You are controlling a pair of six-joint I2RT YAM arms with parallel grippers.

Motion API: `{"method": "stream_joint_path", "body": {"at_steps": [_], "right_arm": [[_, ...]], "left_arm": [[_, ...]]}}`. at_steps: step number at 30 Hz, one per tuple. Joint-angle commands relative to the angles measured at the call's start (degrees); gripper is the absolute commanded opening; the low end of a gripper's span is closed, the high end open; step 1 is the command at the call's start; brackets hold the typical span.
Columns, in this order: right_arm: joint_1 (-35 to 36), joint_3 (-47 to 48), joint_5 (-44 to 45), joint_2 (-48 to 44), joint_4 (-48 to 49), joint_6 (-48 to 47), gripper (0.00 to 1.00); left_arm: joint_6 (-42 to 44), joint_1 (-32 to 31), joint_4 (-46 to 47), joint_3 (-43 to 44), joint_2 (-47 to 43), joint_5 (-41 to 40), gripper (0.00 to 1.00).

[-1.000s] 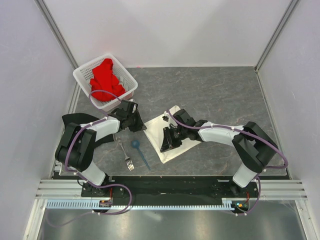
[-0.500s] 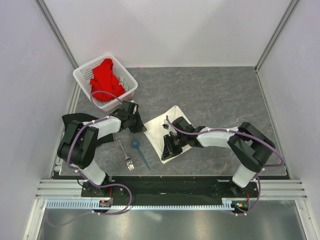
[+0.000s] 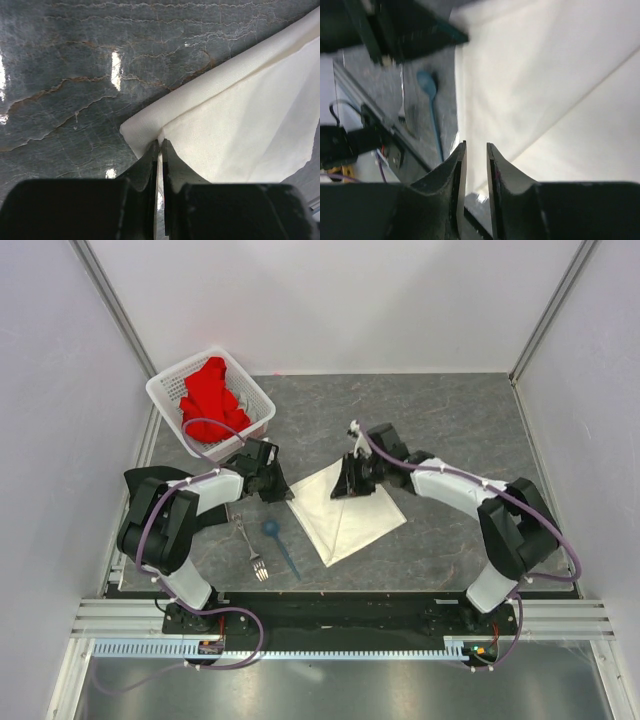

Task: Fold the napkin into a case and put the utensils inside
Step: Smooth out the upper triangle-folded napkin at the center of the board.

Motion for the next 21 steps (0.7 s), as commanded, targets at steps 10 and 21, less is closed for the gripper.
{"method": "stream_joint_path", "body": {"at_steps": [10,21], "right_arm": [[-9.82,26.11,8.46,19.13,-6.2,-6.83,0.35],[-11.14,31.92,9.16,26.7,-6.64,-6.65,0.37]], "left_arm": [[3.69,0.14,-0.28,3.78,0.96,-1.36,0.1],[3.6,0.14,-0.54,5.19,2.54,-0.75,0.1]]}}
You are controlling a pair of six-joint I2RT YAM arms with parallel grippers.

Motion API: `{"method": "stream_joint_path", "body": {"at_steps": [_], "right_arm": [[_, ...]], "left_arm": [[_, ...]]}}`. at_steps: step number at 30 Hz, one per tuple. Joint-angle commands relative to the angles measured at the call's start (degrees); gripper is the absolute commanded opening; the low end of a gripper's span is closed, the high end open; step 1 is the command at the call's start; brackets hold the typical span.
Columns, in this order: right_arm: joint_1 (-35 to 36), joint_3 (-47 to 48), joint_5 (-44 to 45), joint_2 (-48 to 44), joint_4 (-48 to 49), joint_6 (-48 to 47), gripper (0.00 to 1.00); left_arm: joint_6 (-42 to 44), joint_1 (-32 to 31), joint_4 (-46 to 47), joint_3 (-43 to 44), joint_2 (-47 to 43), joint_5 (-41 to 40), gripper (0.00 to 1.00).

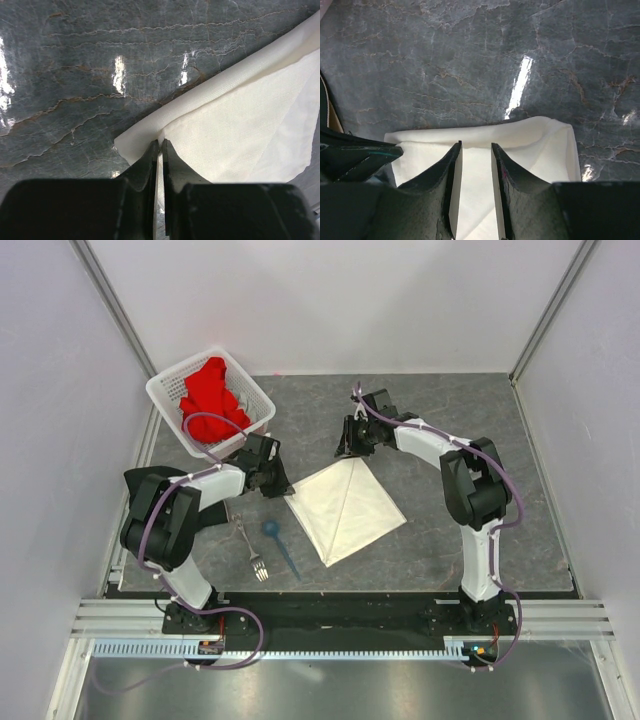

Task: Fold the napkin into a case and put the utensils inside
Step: Smooth out the upper triangle-folded napkin at the center of the board, then pick up the upper triangle-folded napkin from the center of the board.

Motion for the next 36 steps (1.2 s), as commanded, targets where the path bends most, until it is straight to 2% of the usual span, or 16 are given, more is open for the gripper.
{"method": "stream_joint_path", "body": {"at_steps": [1,9,14,17,18,23,24,25,26,29,31,35,36], "right_arm": [[-1.7,2.3,1.25,1.92,-0.17,-1.34,0.37],[-2.76,3.0,3.27,4.73,-1.22,-3.8,0.37],[-2.58,4.31,2.56,2.54,-2.36,-3.37,0.38],[-2.58,5.63,3.18,-0.36,-5.34,-3.37,0.41],[-2.32,5.81,4.66,-2.46,-6.49,-3.63,0.45],[0.84,4.33,9.76,-11.59,-14.39,-6.96,0.63],[3.28,3.45,12.21,-13.1,-15.45,-7.67,0.65],[4.96,1.27,13.54,-14.5,-16.34,-8.28,0.66],[6.8,-0.06,15.03,-17.3,-17.65,-8.64,0.69],[14.45,-5.07,18.29,-21.79,-18.89,-8.29,0.69],[19.99,-9.1,20.83,-23.47,-18.37,-6.28,0.67],[30.43,-10.79,24.95,-22.7,-17.93,-5.13,0.53],[31.68,-10.71,25.5,-21.91,-17.84,-5.04,0.53]], "left_arm": [[2.09,0.05,0.31,2.29,0.99,-0.18,0.11],[2.18,0.05,-0.48,3.43,2.04,-1.15,0.11],[2.09,0.05,-0.92,4.22,1.52,-1.15,0.13],[2.09,0.05,-1.97,4.22,-0.41,-2.64,0.25],[2.18,0.05,-3.02,4.13,-1.2,-3.16,0.32],[2.88,0.41,-6.98,3.08,-10.16,-5.89,0.54],[2.8,0.49,-7.42,2.38,-11.83,-5.98,0.61],[2.97,0.58,-8.55,2.03,-14.98,-6.15,0.64],[2.97,0.58,-9.26,1.59,-16.66,-6.16,0.65],[2.36,0.93,-11.02,-0.43,-22.36,-5.9,0.66],[1.4,1.11,-11.38,-2.45,-25.01,-4.15,0.66],[-0.63,1.2,-11.64,-5.88,-30.12,-0.98,0.65],[-1.15,1.28,-11.64,-6.93,-31.78,-0.36,0.64]]}}
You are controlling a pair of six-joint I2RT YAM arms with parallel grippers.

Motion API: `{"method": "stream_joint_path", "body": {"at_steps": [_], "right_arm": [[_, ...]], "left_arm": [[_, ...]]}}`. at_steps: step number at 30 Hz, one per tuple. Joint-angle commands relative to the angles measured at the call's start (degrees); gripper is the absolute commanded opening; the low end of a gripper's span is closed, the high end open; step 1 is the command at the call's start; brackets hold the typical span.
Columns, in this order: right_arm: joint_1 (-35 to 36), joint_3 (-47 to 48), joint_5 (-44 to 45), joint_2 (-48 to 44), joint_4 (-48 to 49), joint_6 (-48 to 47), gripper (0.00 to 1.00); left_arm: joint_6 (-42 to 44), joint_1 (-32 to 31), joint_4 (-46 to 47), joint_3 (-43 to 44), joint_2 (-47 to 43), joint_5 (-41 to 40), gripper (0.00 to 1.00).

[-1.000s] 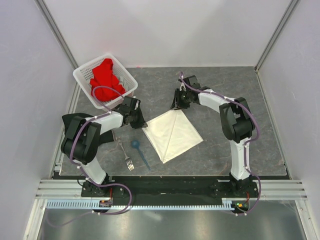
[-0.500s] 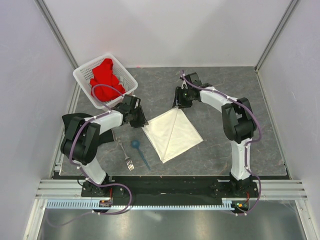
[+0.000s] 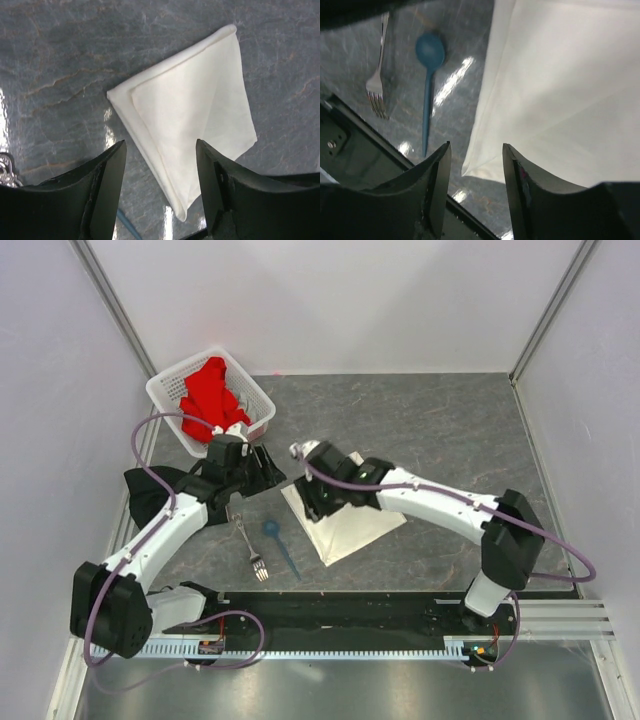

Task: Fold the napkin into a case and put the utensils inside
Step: Pick up the upper triangle-folded napkin from the center of the board.

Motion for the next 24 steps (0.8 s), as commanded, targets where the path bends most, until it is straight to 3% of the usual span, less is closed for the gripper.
{"method": "stream_joint_path", "body": {"at_steps": [1,8,14,24], "right_arm": [[6.42,-1.55,7.25,3.01,-2.63,1.78,0.52],[13.2,-0.67,10.94,8.46,-3.59,3.71,0.56],[14.52,-1.19,12.62,10.05,-3.77,3.89,0.57],[14.79,-5.41,12.71,10.67,-1.4,4.16,0.5]], "left_arm": [[-2.01,0.32,-2.29,-3.95,-4.3,3.07,0.64],[-0.96,0.5,-3.96,-6.59,-8.25,2.73,0.64],[-0.6,0.94,-4.13,-6.76,-8.44,2.81,0.64],[-0.25,2.26,-4.13,-7.47,-8.61,2.81,0.64]]}}
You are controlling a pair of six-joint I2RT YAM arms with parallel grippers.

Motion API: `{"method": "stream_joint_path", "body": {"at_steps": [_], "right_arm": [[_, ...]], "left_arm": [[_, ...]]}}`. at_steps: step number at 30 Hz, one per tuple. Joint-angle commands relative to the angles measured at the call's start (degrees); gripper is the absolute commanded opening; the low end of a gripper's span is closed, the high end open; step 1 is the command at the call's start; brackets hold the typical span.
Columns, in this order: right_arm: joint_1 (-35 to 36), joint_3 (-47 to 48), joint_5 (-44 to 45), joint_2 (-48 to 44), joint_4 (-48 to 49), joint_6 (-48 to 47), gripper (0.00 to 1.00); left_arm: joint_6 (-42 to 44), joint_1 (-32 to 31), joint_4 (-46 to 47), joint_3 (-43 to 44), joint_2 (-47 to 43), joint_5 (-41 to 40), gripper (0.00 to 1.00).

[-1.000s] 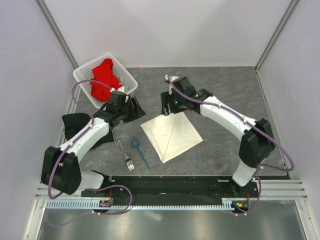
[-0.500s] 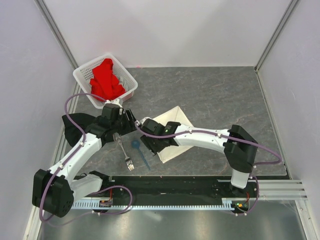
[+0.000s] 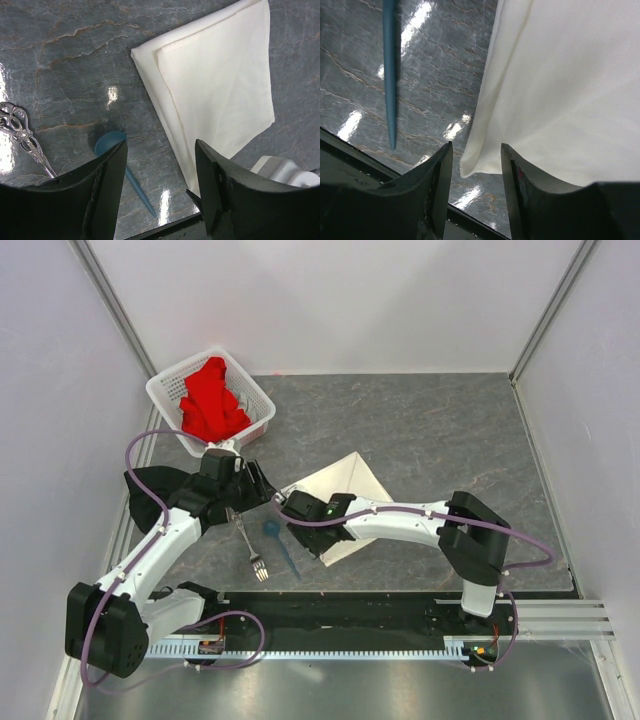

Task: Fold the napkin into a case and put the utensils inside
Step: Pick up the upper triangle-folded napkin from the center of the board.

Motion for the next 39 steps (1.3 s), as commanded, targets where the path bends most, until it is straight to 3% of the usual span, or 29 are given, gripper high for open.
{"method": "stream_joint_path", "body": {"at_steps": [1,7,18,39], "right_arm": [[0.58,-1.17,0.79,1.07,1.99,0.6,0.5],[1.72,-1.18,2.37,2.13,2.17,0.6,0.46],[2.86,3.13,5.98,0.11,-3.02,0.07,0.49],[3.3,-1.52,5.01,5.73,1.99,-0.11,0.42]], "left_arm": [[0.18,0.55,1.02,-0.32,-0.92,1.02,0.64],[0.54,0.99,0.94,-0.23,-0.91,1.11,0.64],[0.71,1.52,1.02,-1.11,-1.09,1.37,0.64],[0.62,2.48,1.11,-1.55,-1.97,3.13,0.64]]}}
